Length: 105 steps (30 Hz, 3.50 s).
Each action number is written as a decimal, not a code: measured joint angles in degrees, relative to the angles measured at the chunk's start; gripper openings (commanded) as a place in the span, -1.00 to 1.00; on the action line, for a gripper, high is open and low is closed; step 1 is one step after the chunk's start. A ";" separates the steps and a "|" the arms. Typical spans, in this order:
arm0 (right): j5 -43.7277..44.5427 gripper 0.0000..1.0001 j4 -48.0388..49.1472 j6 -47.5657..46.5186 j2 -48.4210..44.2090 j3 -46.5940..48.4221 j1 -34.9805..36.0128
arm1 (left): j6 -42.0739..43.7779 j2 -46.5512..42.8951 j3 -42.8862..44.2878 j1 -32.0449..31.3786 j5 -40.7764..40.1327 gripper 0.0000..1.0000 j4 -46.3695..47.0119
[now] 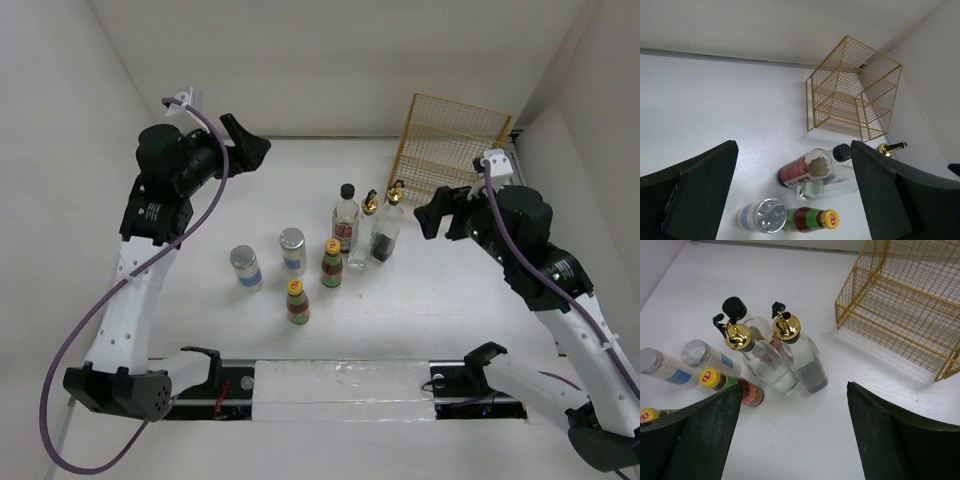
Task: Organize the condiment bottles
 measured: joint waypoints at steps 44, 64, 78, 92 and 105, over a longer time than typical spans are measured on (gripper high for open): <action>1.16 -0.81 23.96 -4.35 20.20 -8.11 0.44 | -1.09 2.16 -1.97 -4.81 0.70 0.26 -1.14; 4.33 -1.00 14.08 -4.92 32.41 47.36 -14.01 | -1.60 9.90 6.51 -8.90 -0.81 0.16 -1.66; 5.99 -1.00 14.91 -1.14 64.35 69.20 -19.04 | -1.73 12.28 6.86 -8.90 0.13 0.16 -1.92; 14.62 -1.00 21.73 2.14 67.21 75.41 -19.74 | -1.70 16.41 9.20 -8.90 0.11 0.16 -1.95; 25.59 -1.00 25.55 4.92 72.15 76.13 -19.89 | -1.62 16.70 9.99 -8.90 -0.26 0.16 -2.19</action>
